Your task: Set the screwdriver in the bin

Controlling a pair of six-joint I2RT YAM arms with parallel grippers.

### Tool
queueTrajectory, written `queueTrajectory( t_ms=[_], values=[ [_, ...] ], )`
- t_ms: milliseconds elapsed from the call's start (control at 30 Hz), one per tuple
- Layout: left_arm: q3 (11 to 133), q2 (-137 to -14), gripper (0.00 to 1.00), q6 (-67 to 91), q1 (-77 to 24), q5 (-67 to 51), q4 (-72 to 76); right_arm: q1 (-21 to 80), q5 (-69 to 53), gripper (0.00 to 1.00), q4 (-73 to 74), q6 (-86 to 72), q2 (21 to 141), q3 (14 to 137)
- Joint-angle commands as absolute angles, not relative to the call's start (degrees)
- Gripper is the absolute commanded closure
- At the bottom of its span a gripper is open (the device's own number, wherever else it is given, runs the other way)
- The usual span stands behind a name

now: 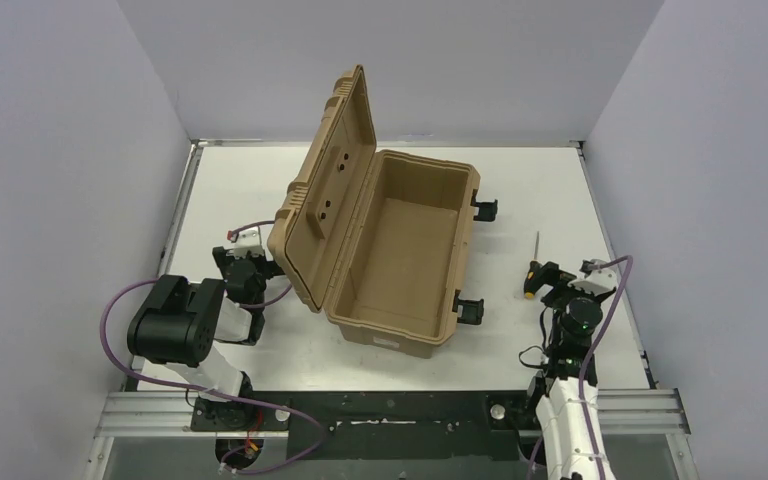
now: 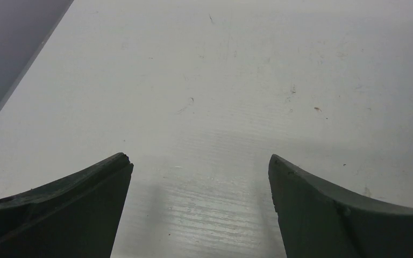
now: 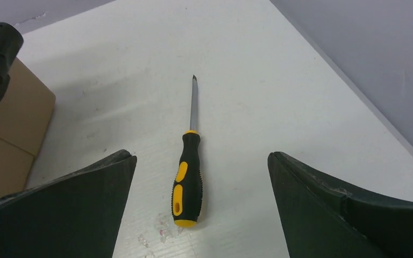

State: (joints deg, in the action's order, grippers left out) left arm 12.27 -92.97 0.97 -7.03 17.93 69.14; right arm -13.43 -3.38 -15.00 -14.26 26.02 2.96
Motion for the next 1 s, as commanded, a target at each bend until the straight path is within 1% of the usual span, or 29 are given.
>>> queueTrajectory(
  t_ms=[0,133,233,333,433,500,567,800,900,967],
  values=[
    [13.8,-92.48,0.03,1.3,-6.72,17.49,71.1,-13.36,-2.74,0.0,-20.25,-15.46,29.33,5.45],
    [13.8,-92.64,0.03,0.96,-6.69,17.69,71.26,-13.36,-2.68,0.0,-19.19,-18.21,33.37,11.27],
    [13.8,-92.8,0.03,0.92,-6.81,17.75,71.36,-13.36,-3.27,0.0,-13.29,-19.62,40.16,19.4],
    [13.75,-92.74,0.03,0.84,-6.85,17.75,71.41,-13.36,-4.43,0.0,-1.44,-17.3,52.19,31.55],
    [13.76,-92.68,0.03,0.93,-6.91,17.78,71.3,-13.36,-4.73,0.0,15.08,-14.69,67.39,45.43],
    [13.71,-92.64,0.03,0.92,-6.92,17.84,71.33,-13.23,-4.72,0.05,23.5,-13.56,76.54,53.16],
    [13.71,-92.6,0.03,0.93,-7.01,17.84,71.28,-12.82,-4.62,0.07,28.64,-12.97,82.9,57.93],
    [13.71,-92.69,0.03,0.92,-6.95,17.84,71.42,-9.07,-2.28,0.09,32.0,-13.52,92.34,61.01],
    [13.71,-92.8,0.03,0.8,-6.9,17.88,71.45,-7.71,-1.16,0.12,32.68,-13.56,96.24,60.3],
    [13.71,-92.81,0.03,0.83,-6.83,17.85,71.48,-7.12,-0.26,0.16,32.75,-13.54,98.18,59.84]
  ],
)
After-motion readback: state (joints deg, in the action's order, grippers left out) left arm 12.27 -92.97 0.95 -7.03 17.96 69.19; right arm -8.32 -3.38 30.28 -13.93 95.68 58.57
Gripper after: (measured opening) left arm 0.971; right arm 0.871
